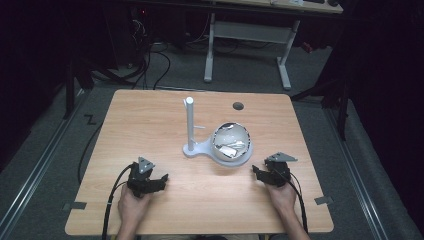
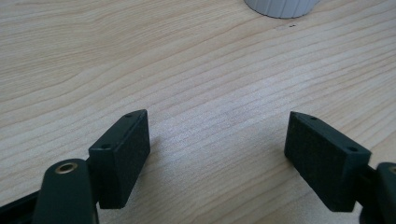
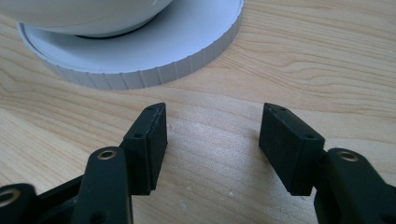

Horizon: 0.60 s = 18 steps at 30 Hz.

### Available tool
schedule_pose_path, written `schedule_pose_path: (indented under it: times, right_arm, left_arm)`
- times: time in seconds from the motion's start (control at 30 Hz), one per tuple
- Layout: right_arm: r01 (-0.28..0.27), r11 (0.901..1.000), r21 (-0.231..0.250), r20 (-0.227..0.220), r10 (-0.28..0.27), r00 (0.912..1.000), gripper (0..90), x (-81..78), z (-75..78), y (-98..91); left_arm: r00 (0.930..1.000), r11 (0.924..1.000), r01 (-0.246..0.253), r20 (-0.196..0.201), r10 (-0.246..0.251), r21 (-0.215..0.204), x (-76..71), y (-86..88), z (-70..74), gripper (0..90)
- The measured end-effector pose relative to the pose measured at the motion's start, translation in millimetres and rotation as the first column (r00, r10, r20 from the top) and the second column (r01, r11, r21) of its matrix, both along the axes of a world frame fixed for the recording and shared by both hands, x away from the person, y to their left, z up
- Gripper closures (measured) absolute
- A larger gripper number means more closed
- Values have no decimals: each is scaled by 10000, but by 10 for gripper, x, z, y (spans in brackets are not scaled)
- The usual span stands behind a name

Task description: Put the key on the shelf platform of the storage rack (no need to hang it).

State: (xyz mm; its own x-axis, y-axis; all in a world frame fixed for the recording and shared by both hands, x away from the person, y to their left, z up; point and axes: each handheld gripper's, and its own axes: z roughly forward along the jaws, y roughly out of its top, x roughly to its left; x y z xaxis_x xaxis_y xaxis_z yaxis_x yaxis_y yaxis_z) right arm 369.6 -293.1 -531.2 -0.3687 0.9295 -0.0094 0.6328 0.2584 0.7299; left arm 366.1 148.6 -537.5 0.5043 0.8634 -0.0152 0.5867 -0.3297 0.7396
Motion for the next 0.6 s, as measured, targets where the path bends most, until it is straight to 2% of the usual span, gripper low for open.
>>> schedule_pose_path:
  times: [0.07,0.6]
  right_arm:
    - [-88,9999,-145,14,88,10000,396,-4,-1,15]
    - [-183,9998,-121,-42,182,9998,361,-3,-2,15]
  left_arm:
    - [10000,10000,-1,2,1,1,0,0,0,227]
    - [10000,10000,-24,0,24,11,-2,-2,0,228]
